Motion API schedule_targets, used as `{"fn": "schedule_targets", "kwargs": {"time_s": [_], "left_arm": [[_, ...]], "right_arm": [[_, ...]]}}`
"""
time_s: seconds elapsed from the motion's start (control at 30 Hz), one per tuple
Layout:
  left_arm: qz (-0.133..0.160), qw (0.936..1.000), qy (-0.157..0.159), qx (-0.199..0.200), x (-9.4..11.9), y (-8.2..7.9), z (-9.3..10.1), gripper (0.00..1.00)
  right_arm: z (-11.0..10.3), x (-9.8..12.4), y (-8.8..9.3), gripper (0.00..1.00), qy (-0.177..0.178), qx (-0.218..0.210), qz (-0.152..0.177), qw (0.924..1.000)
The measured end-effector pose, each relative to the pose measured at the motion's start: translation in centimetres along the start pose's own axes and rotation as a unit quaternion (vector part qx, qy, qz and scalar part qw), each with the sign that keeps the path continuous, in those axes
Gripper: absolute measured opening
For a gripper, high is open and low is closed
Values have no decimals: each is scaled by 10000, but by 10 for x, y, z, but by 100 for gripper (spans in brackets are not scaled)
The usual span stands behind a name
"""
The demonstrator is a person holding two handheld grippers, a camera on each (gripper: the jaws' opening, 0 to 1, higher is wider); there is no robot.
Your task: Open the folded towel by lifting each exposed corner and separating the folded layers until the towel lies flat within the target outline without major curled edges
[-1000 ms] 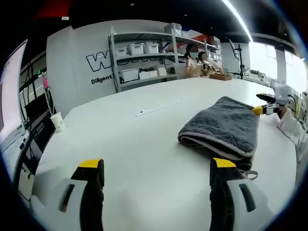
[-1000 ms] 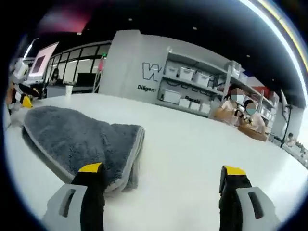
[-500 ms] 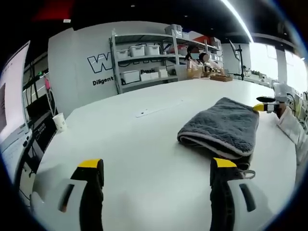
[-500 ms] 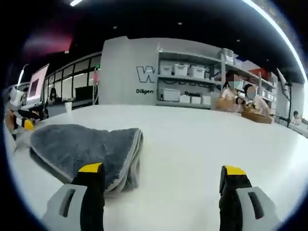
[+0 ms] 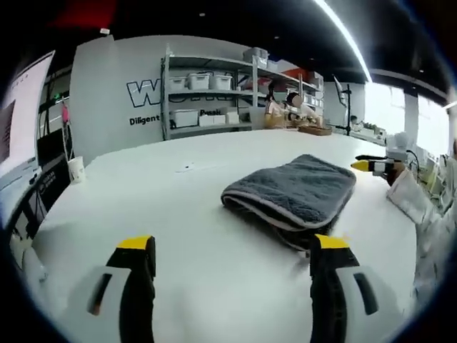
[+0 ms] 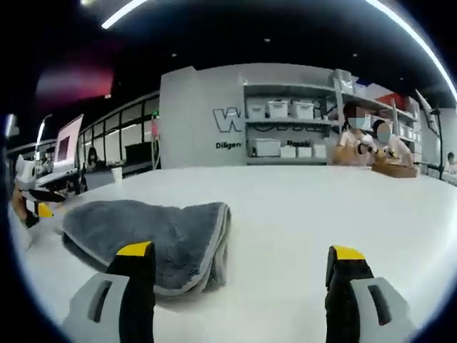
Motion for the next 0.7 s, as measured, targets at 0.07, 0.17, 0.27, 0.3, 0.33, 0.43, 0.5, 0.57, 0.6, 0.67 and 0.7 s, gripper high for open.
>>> {"fn": "schedule_targets", "kwargs": {"time_s": [0.07, 0.17, 0.27, 0.3, 0.33, 0.43, 0.5, 0.57, 0.6, 0.67, 0.7], "left_arm": [[98, 9999, 48, 58, 7, -1, 11, 86], [193, 9995, 93, 218, 14, -2, 25, 84], [244, 9991, 184, 291, 18, -2, 44, 78], [241, 9990, 217, 294, 19, -1, 46, 77], [239, 9987, 351, 296, 19, 0, 56, 75], [276, 9984, 397, 306, 17, 2, 68, 70], [248, 9985, 379, 292, 13, 6, 75, 65], [198, 9988, 324, 299, 8, 11, 78, 61], [188, 9989, 293, 304, 5, 14, 80, 60], [131, 9993, 191, 280, 2, 19, 82, 52], [104, 9996, 114, 234, 0, 21, 83, 48]], "right_arm": [[-3, -1, -1, 99, -95, -26, 32, 9999], [-6, -1, -1, 99, -184, -29, 41, 9998], [-10, -1, -2, 99, -263, 3, 53, 9996], [-10, -1, -2, 99, -272, 4, 57, 9996], [-11, 0, -2, 99, -302, 7, 74, 9995], [-12, 0, -2, 99, -344, -3, 74, 9994], [-13, 0, -3, 99, -375, -11, 108, 9992], [-14, 1, -3, 99, -393, -7, 122, 9992], [-14, 1, -3, 99, -400, -7, 126, 9991], [-15, 2, -3, 99, -424, -2, 123, 9990], [-15, 2, -3, 99, -435, -11, 122, 9990]]}}
Point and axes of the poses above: the point that each gripper's makers call its tool centre point, and the gripper's own axes: x roughly backward along the fingers, z roughly to its right, y roughly out of its underside, the point moved 7 cm from there along x, roughly backward along the fingers, and after that the axes turned 10 degrees about -y, right-handed, at the moved point
